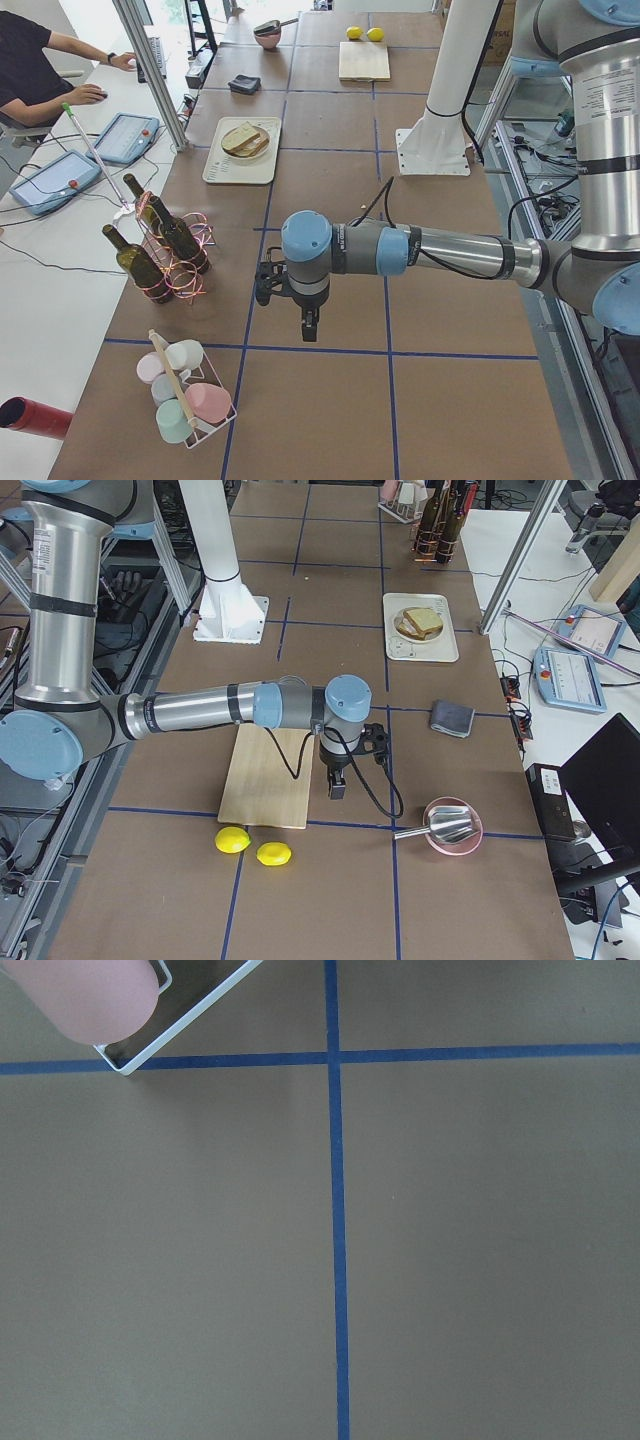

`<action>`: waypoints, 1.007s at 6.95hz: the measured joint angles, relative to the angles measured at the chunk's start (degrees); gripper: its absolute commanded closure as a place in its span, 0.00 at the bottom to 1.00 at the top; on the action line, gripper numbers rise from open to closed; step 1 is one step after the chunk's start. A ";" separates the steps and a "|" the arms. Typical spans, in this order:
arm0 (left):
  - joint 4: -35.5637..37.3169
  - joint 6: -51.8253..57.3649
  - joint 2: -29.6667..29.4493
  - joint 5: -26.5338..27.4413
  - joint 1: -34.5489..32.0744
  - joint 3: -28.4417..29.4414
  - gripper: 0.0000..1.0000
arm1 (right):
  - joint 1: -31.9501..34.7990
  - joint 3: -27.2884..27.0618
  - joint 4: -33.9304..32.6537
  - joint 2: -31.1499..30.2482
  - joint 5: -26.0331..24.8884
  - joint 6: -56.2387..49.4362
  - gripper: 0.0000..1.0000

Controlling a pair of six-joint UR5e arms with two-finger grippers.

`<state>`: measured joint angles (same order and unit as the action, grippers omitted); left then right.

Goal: Make sandwich and place on tray

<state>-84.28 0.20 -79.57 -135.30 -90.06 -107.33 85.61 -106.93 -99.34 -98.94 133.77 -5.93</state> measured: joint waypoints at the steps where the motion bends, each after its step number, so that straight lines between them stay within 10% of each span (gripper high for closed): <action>1: -0.57 1.81 0.00 0.06 0.06 0.32 0.00 | 0.06 1.18 2.70 -1.18 -0.02 -0.29 0.00; 7: 1.15 2.99 -0.38 0.25 0.07 1.71 0.00 | 0.26 -0.51 5.50 -2.01 1.64 1.39 0.00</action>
<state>-83.13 3.19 -79.94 -135.05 -90.00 -105.62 85.87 -107.44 -93.84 -100.95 135.42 -4.54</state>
